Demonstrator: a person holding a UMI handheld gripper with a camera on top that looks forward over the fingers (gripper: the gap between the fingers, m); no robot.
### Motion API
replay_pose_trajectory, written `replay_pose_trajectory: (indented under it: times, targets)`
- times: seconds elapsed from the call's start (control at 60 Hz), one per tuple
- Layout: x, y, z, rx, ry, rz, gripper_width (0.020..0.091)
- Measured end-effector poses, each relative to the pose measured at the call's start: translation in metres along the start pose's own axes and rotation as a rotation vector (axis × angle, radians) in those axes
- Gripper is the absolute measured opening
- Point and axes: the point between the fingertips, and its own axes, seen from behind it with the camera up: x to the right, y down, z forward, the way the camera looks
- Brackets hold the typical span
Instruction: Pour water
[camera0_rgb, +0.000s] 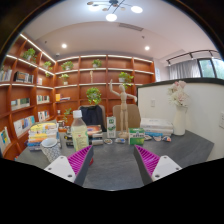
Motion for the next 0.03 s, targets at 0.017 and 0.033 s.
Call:
replay_pose_trajectory:
  times: [0.017,0.033]
  targets:
    - [0.0007,-0.0005,-0.0002,0.001,0.001,0.002,0.0823]
    - [0.0017,-0.001,-0.0005,0.003,0.003,0.003,0.0823]
